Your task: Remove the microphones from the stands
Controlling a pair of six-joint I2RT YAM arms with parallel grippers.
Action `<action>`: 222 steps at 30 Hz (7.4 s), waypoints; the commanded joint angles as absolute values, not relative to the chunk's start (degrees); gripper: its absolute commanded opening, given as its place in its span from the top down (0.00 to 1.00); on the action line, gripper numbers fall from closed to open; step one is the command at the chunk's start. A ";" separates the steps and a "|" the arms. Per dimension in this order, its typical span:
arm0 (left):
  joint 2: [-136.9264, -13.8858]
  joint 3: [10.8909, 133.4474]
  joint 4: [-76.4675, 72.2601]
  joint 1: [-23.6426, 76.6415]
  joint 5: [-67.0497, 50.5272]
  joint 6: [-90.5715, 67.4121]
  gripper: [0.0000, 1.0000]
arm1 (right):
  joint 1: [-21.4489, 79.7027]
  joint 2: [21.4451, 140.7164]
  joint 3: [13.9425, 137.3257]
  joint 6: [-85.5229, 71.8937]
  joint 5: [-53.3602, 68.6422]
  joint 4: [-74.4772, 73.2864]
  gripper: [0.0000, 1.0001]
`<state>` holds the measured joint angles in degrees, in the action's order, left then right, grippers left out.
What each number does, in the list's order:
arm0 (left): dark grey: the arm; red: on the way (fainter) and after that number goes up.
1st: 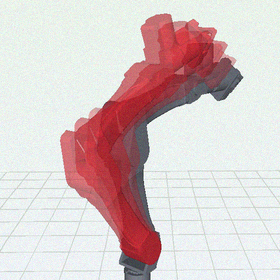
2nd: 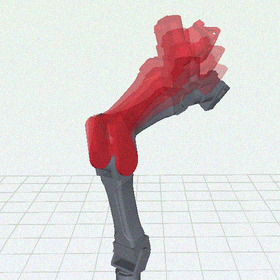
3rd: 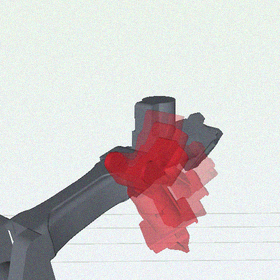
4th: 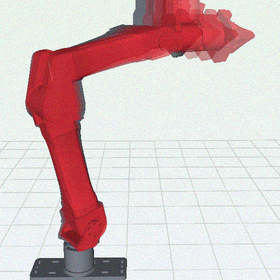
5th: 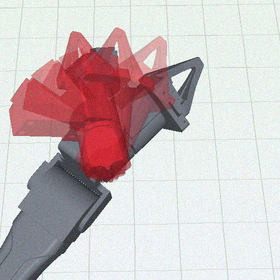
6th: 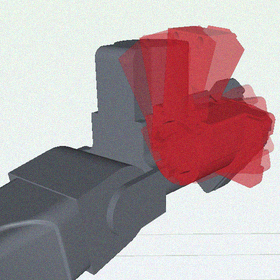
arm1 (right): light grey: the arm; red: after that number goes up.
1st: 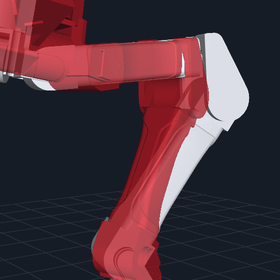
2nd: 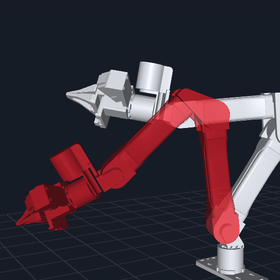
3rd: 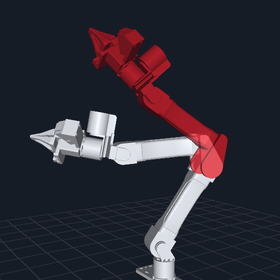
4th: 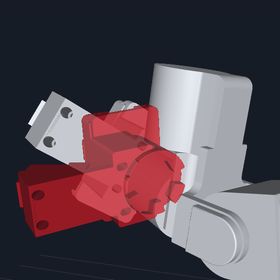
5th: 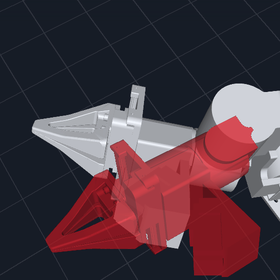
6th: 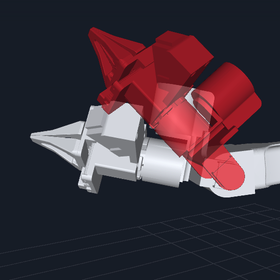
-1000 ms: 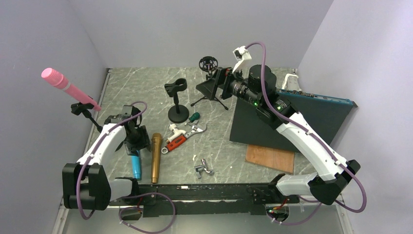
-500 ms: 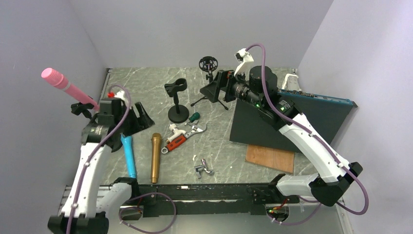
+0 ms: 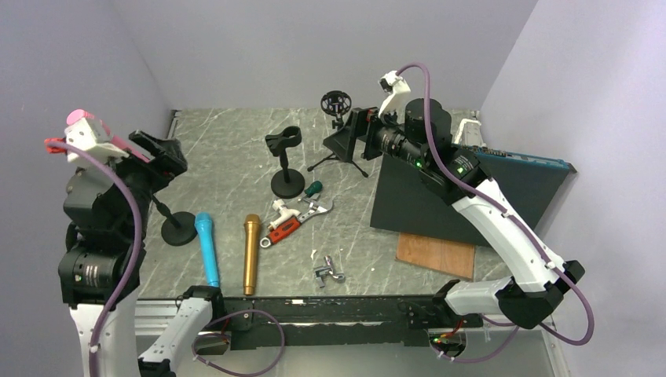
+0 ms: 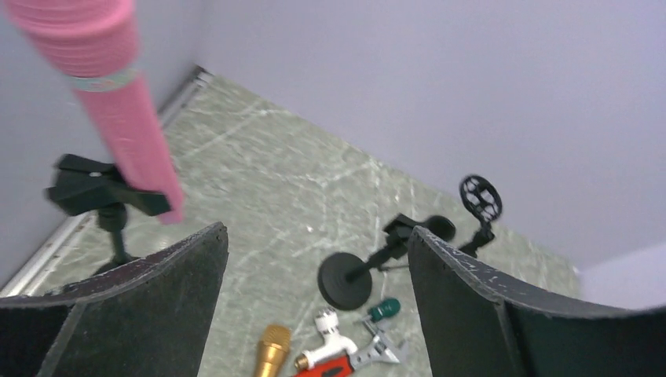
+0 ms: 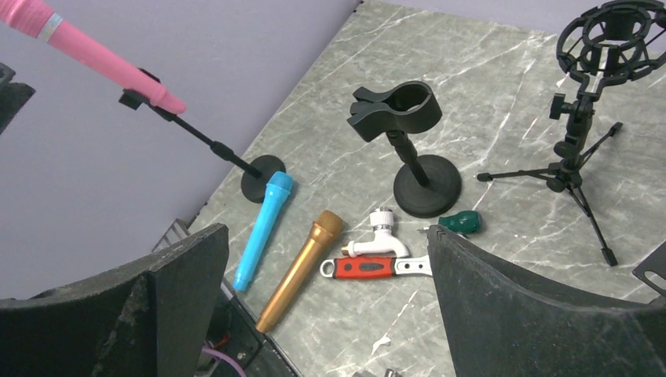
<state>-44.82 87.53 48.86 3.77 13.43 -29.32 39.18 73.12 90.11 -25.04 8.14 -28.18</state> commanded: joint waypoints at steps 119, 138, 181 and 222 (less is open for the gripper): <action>-65.15 84.87 29.12 6.86 7.03 -33.21 0.01 | 41.99 67.92 90.16 -19.51 4.64 -29.28 0.00; -35.58 73.78 53.51 6.86 10.30 -34.13 0.01 | 47.08 84.94 103.40 -23.76 5.29 -27.55 0.00; -34.78 83.34 70.04 9.49 20.49 -9.53 0.01 | 56.93 130.17 137.43 -3.65 -6.15 11.59 0.10; -40.27 81.76 61.68 9.49 0.53 -22.32 0.01 | 47.46 116.82 108.88 -4.74 29.57 30.22 1.00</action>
<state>-40.03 85.65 70.19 9.26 4.62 -21.82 50.50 120.01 111.46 1.04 17.82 24.77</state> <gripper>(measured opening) 0.994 0.382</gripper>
